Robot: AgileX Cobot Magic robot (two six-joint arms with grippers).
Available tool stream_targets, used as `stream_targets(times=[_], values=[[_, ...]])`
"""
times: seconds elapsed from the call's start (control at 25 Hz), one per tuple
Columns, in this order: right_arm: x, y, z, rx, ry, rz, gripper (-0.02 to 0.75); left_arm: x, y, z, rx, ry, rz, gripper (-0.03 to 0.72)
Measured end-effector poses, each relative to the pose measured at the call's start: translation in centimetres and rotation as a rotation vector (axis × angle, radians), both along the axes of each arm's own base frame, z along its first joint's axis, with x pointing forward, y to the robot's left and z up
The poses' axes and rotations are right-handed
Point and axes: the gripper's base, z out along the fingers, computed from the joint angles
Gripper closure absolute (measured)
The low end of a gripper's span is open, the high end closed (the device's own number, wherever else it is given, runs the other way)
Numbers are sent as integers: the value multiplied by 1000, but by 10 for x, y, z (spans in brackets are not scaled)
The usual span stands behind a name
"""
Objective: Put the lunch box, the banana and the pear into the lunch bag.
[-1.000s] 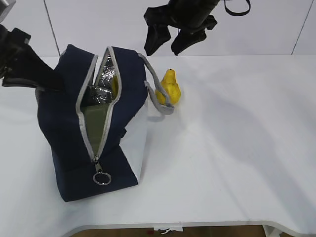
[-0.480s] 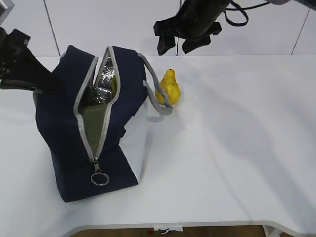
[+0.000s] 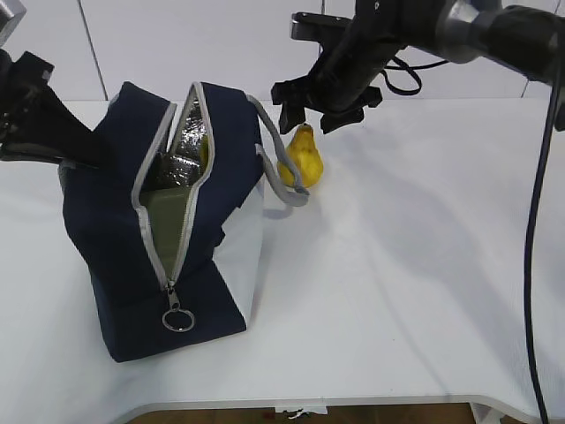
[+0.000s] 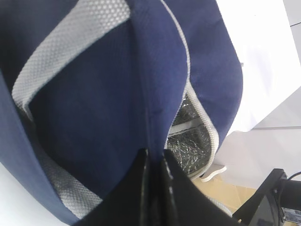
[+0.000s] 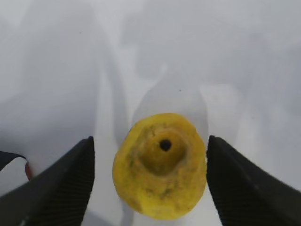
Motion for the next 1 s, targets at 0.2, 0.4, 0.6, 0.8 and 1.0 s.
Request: stream_targets(times=[0.2, 0.4, 0.6, 0.8, 1.0], values=[[2, 1, -2, 6, -13, -3, 183, 0, 0, 0, 0, 0, 0, 688], [3, 1, -1, 16, -24, -6, 185, 0, 0, 0, 0, 1, -1, 688], [3, 3, -1, 33, -19, -8, 209, 0, 0, 0, -1, 2, 0, 688], [4, 3, -7, 30, -12, -9, 223, 0, 0, 0, -1, 4, -2, 688], [5, 2, -8, 22, -14, -8, 224, 0, 0, 0, -1, 4, -2, 688]])
